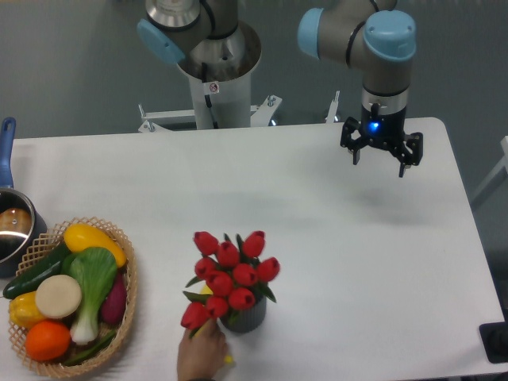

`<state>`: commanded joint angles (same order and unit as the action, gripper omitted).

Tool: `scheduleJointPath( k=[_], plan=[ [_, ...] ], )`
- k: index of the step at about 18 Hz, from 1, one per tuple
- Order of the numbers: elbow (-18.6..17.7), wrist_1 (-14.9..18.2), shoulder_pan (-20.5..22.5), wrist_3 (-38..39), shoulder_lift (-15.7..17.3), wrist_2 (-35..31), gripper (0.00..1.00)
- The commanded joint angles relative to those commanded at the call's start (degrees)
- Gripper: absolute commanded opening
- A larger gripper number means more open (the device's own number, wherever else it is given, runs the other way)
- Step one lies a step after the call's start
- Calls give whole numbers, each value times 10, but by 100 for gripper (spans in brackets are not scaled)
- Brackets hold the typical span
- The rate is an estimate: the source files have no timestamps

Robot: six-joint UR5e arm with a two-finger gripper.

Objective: Pick up the flowers from the vase

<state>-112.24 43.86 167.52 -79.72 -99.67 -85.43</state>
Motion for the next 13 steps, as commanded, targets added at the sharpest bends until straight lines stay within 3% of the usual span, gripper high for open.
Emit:
scheduleJointPath(
  k=[5,7,9,13],
  plan=[
    [-10,-5,-4,2,1,24,100],
    [-11,-6,2,8,5,98,100],
    [-26,-7,1,18,8,133,100],
    [-36,-12,-11,44,19,313,100]
  ],
)
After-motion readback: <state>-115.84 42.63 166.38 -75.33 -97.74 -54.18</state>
